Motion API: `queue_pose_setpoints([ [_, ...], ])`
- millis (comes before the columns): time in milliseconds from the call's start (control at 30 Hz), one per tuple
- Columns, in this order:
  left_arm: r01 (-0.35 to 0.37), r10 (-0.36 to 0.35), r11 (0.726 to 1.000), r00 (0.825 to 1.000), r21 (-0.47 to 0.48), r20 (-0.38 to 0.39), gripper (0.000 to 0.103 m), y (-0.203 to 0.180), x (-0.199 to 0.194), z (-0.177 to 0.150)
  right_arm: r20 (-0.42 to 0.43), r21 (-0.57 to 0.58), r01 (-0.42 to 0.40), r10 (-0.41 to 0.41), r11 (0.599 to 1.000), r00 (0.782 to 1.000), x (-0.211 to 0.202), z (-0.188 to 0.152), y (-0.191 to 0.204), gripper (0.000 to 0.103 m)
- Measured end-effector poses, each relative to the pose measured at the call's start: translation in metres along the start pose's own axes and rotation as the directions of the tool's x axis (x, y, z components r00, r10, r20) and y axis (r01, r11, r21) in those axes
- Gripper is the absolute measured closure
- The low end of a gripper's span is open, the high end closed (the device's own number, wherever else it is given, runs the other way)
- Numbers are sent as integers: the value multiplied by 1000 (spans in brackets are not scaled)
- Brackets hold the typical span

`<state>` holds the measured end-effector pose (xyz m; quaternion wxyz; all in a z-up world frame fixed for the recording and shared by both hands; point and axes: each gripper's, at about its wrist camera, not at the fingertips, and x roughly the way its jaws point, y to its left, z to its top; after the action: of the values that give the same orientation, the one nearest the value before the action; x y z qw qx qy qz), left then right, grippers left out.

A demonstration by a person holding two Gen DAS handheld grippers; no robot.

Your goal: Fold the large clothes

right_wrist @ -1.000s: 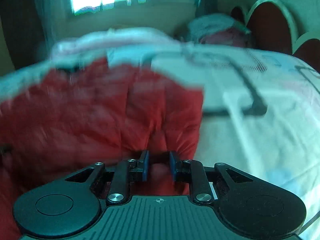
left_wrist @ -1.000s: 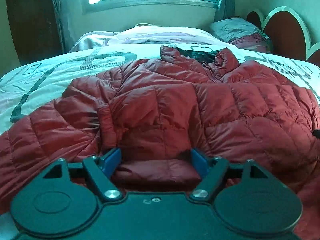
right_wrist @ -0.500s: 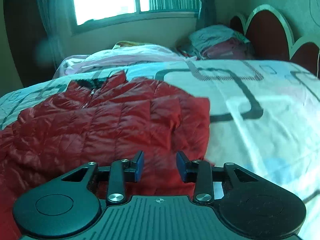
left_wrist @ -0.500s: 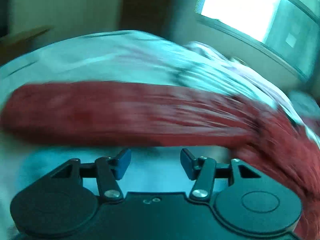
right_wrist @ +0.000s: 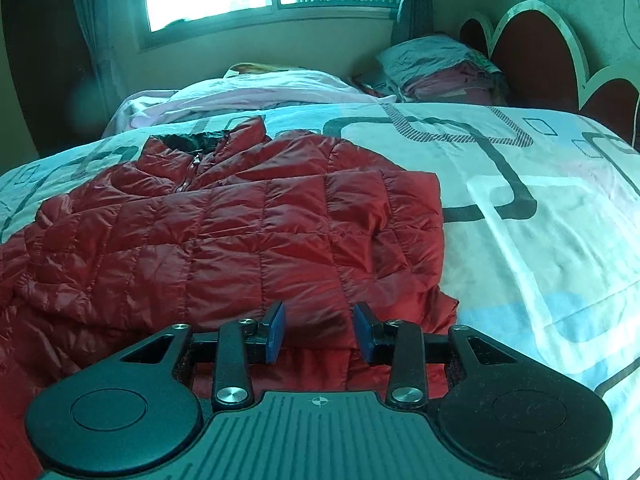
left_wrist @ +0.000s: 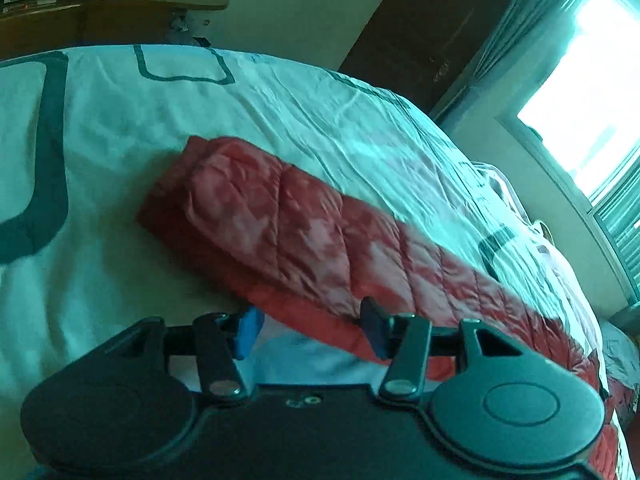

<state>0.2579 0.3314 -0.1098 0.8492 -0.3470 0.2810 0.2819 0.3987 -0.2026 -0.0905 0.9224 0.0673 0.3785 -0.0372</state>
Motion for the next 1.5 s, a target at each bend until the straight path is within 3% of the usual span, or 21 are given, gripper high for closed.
queue_pose_setpoints([
  [67,2,-2,1000,1000,-8,4,49,5,1,3,17,-2,16,-16,1000,1000,-3,-1,1,41],
  [567,45,-44,999,999,-25,19,52,18,17,20,39,25,53,-54,998,998,-15,4,21,42],
  [633,41,-40,999,999,-27,21,56,19,17,21,44,17,53,-53,998,998,-17,6,24,42],
  [800,35,-35,999,999,-21,26,83,25,17,22,62,10,56,-56,998,997,-22,13,28,42],
  [900,46,-46,999,998,-2,35,91,26,15,22,78,19,70,-71,997,994,-27,15,25,42],
  [1067,63,-66,998,994,29,92,96,11,-1,24,69,48,115,-118,992,991,-25,13,10,41],
  [1167,90,-101,992,988,91,120,96,-16,-12,23,68,83,99,-105,992,992,-20,14,-3,41],
  [1267,141,-165,972,979,188,117,97,-58,-21,16,79,104,77,-85,992,993,-18,15,-14,41],
  [1333,195,-230,942,968,275,102,97,-94,-27,5,85,118,58,-68,991,994,-19,15,-22,41],
  [1400,249,-293,897,954,365,70,97,-135,-31,-12,85,135,48,-60,990,995,-19,15,-31,41],
  [1500,321,-369,809,929,493,0,97,-200,-34,-47,88,168,28,-44,985,995,-20,15,-46,41],
])
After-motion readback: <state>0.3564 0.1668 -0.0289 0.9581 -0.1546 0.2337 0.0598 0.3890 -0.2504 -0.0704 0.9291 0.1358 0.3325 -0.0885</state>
